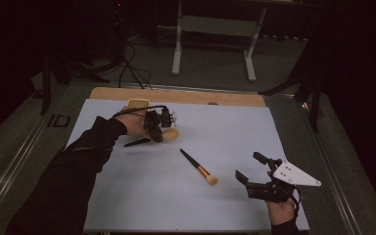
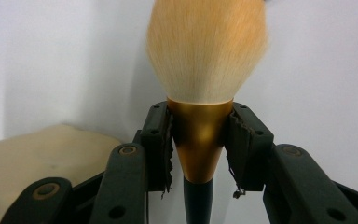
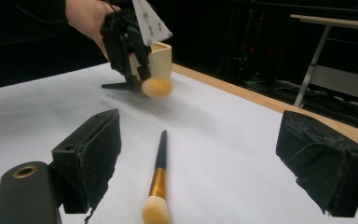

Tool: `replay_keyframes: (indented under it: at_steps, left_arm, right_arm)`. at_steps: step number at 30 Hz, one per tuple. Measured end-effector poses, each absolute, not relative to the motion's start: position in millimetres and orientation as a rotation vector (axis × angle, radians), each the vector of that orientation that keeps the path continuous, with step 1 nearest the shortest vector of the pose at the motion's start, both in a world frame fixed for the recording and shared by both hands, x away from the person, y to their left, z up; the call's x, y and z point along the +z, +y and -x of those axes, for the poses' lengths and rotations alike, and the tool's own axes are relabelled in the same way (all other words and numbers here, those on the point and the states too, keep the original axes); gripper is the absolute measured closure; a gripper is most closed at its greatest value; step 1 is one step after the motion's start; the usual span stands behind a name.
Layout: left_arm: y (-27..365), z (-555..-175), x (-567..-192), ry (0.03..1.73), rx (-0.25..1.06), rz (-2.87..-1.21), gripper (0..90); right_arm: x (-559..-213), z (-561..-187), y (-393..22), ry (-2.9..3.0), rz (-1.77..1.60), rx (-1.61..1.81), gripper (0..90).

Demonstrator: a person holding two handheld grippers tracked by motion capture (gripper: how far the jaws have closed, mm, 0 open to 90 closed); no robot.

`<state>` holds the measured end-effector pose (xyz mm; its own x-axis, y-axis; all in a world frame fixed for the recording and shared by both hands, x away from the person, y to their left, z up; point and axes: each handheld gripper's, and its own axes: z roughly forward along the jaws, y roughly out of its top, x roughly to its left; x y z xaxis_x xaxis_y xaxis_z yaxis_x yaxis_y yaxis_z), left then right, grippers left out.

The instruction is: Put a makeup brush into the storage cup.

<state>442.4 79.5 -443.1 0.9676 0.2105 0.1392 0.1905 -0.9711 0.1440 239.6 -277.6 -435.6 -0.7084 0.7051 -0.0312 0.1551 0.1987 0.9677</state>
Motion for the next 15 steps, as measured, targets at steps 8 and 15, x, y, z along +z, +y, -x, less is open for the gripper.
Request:
replay_keyframes:
  at_steps: [8,15]
  left_arm:
    - [95,-436,-425,0.331,0.23,-2.916,63.5]
    - [110,-434,-415,0.346,0.204,-2.869,63.5]
  right_arm:
    - [-436,-240,-277,2.001,-0.804,1.529,13.7]
    - [-436,-240,-278,1.996,-0.812,1.528,13.7]
